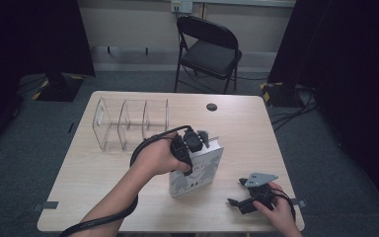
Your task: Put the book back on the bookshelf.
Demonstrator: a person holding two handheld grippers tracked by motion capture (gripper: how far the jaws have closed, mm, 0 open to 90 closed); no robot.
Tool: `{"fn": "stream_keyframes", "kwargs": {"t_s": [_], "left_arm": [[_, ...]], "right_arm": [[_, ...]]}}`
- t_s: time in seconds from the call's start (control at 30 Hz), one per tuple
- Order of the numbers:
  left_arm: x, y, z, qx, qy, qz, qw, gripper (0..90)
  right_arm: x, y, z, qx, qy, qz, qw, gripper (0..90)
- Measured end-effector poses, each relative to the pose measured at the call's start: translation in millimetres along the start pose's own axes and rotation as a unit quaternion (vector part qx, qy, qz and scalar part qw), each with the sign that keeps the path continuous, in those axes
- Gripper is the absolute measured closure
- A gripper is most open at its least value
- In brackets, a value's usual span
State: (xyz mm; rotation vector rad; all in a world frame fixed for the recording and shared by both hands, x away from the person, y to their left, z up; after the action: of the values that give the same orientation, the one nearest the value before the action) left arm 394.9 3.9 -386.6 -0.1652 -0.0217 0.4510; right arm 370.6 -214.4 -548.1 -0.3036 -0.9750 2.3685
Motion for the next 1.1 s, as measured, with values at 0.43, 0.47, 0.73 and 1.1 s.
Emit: {"fn": "stream_keyframes", "kwargs": {"t_s": [0.43, 0.47, 0.73, 1.1], "left_arm": [[0.6, 11.7, 1.2, 0.011, 0.002, 0.006, 0.9999, 51.9], [0.3, 11.5, 1.0, 0.011, -0.001, 0.007, 0.9999, 51.9], [3.5, 12.1, -0.4, 0.008, 0.003, 0.02, 0.9998, 50.3], [-1.0, 11.8, 0.3, 0.022, -0.004, 0.023, 0.9995, 52.0]], "right_arm": [[0.0, 0.1, 0.0, 0.0, 0.0, 0.0, 1.0, 10.9], [0.0, 0.1, 0.0, 0.0, 0.0, 0.0, 1.0, 10.9], [0.0, 0.1, 0.0, 0.0, 0.0, 0.0, 1.0, 10.9], [0.0, 0.0, 0.0, 0.0, 0.0, 0.0, 1.0, 10.9]]}}
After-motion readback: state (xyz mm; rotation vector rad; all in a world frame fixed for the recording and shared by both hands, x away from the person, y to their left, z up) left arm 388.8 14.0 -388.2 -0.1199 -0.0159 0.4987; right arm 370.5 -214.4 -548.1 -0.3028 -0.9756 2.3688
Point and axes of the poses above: each handheld gripper's, and its own axes: z roughly backward along the jaws, y roughly out of its underside, x roughly to its left, the point moved 7 cm from there along -z, roughly forward along the jaws, and after that the axes turned 2 degrees about x, right-handed, at the moved point
